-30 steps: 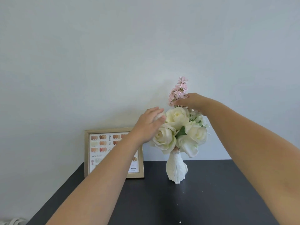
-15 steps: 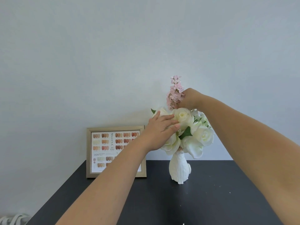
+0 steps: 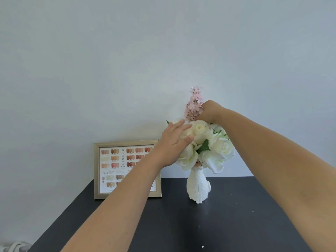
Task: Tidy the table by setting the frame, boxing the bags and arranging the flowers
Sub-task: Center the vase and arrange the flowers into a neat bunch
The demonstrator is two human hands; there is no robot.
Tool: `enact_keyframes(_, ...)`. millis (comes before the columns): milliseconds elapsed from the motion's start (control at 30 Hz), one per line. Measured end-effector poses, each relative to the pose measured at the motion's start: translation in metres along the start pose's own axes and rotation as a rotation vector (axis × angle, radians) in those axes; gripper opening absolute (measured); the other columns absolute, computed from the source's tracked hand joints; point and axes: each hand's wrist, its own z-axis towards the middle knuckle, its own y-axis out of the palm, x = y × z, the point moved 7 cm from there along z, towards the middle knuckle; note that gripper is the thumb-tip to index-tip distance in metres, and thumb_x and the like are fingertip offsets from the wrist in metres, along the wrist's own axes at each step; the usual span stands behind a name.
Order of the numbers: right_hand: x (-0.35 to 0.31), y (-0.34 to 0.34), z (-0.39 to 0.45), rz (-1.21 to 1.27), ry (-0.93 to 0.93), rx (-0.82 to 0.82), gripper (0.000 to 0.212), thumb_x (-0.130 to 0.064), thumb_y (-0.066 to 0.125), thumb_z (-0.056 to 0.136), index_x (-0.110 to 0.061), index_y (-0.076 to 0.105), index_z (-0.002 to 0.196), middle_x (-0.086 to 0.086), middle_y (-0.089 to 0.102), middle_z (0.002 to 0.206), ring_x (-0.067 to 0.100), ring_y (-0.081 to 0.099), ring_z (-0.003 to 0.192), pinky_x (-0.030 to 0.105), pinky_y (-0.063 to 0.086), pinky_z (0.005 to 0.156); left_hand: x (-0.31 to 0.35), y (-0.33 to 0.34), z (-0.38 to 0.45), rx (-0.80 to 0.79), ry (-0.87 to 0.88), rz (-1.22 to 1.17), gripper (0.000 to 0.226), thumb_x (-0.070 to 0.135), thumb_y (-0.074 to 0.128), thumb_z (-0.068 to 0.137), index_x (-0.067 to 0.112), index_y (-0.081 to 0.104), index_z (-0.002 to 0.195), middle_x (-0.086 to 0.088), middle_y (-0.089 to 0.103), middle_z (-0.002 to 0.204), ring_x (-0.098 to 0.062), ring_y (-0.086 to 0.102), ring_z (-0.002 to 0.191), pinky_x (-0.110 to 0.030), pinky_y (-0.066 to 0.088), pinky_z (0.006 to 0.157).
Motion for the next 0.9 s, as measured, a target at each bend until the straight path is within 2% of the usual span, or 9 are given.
enact_keyframes(100, 0.023, -0.019, -0.019, 0.397, 0.056, 0.08, 0.075, -0.038, 0.083, 0.071, -0.009, 0.053, 0.133, 0.012, 0.061, 0.126, 0.026, 0.058, 0.108, 0.036, 0.042, 0.079, -0.005, -0.011, -0.009, 0.143, 0.028, -0.072, 0.052, 0.053, 0.042, 0.097, 0.038, 0.038, 0.146, 0.01, 0.022, 0.161, -0.01, 0.008, 0.149, -0.037, 0.01, 0.118)
enact_keyframes(167, 0.042, -0.028, -0.04, 0.588, 0.057, 0.198, 0.073, -0.046, 0.075, 0.076, -0.021, 0.049, 0.139, 0.002, 0.052, 0.139, 0.022, 0.051, 0.122, 0.033, 0.038, 0.087, -0.009, -0.011, -0.018, 0.205, 0.033, -0.15, 0.05, 0.051, 0.045, 0.095, 0.039, 0.038, 0.144, 0.013, 0.026, 0.158, -0.003, 0.018, 0.145, -0.032, 0.017, 0.116)
enact_keyframes(267, 0.074, -0.029, -0.082, 0.694, 0.026, 0.477, 0.034, -0.037, 0.057, 0.083, -0.034, 0.063, 0.117, -0.008, 0.061, 0.123, 0.014, 0.056, 0.11, 0.035, 0.047, 0.091, -0.018, 0.0, -0.035, 0.267, 0.025, -0.249, 0.048, 0.048, 0.047, 0.094, 0.037, 0.041, 0.14, 0.018, 0.03, 0.15, 0.008, 0.024, 0.139, -0.02, 0.022, 0.11)
enact_keyframes(367, 0.092, -0.014, -0.128, 0.603, -0.052, 0.651, 0.021, -0.025, 0.05, 0.081, -0.042, 0.062, 0.085, -0.018, 0.06, 0.103, 0.011, 0.054, 0.101, 0.022, 0.044, 0.074, -0.028, 0.014, -0.054, 0.314, 0.056, -0.24, 0.046, 0.048, 0.049, 0.096, 0.037, 0.041, 0.14, 0.025, 0.034, 0.144, 0.007, 0.028, 0.138, -0.018, 0.027, 0.107)
enact_keyframes(533, 0.096, 0.026, -0.145, 0.654, -0.175, 0.44, 0.016, -0.035, 0.055, 0.081, -0.047, 0.064, 0.087, -0.015, 0.063, 0.107, 0.006, 0.057, 0.089, 0.019, 0.045, 0.073, -0.031, 0.027, -0.065, 0.338, 0.03, -0.238, 0.051, 0.047, 0.058, 0.095, 0.046, 0.037, 0.142, 0.032, 0.039, 0.134, 0.002, 0.042, 0.128, -0.019, 0.046, 0.094)
enact_keyframes(600, 0.091, 0.035, -0.148, 0.661, -0.217, 0.394, 0.017, -0.039, 0.058, 0.082, -0.048, 0.065, 0.093, -0.015, 0.062, 0.109, 0.001, 0.057, 0.086, 0.012, 0.046, 0.07, -0.028, 0.027, -0.062, 0.356, 0.029, -0.199, 0.053, 0.051, 0.058, 0.093, 0.047, 0.038, 0.141, 0.034, 0.041, 0.131, -0.002, 0.045, 0.127, -0.031, 0.05, 0.097)
enact_keyframes(700, 0.086, 0.039, -0.148, 0.684, -0.233, 0.37, 0.019, -0.037, 0.063, 0.082, -0.05, 0.067, 0.095, -0.018, 0.062, 0.109, -0.002, 0.058, 0.086, 0.009, 0.045, 0.069, -0.031, 0.023, -0.06, 0.394, -0.017, -0.266, 0.049, 0.052, 0.06, 0.09, 0.051, 0.043, 0.136, 0.019, 0.05, 0.131, -0.014, 0.054, 0.121, -0.045, 0.056, 0.089)
enact_keyframes(867, 0.081, 0.046, -0.142, 0.724, -0.187, 0.281, 0.013, -0.032, 0.069, 0.083, -0.039, 0.074, 0.093, -0.014, 0.07, 0.098, 0.014, 0.064, 0.084, 0.038, 0.056, 0.079, -0.031, 0.021, -0.058, 0.423, -0.06, -0.417, 0.041, 0.042, 0.066, 0.09, 0.052, 0.052, 0.127, 0.009, 0.056, 0.131, -0.019, 0.064, 0.111, -0.045, 0.059, 0.083)
enact_keyframes(900, 0.077, 0.046, -0.143, 0.699, -0.221, 0.278, 0.012, -0.033, 0.07, 0.082, -0.038, 0.074, 0.092, -0.016, 0.07, 0.099, 0.014, 0.064, 0.086, 0.038, 0.056, 0.079, -0.03, 0.022, -0.057, 0.419, -0.055, -0.414, 0.04, 0.043, 0.066, 0.09, 0.052, 0.053, 0.127, 0.009, 0.057, 0.13, -0.018, 0.065, 0.109, -0.044, 0.059, 0.082)
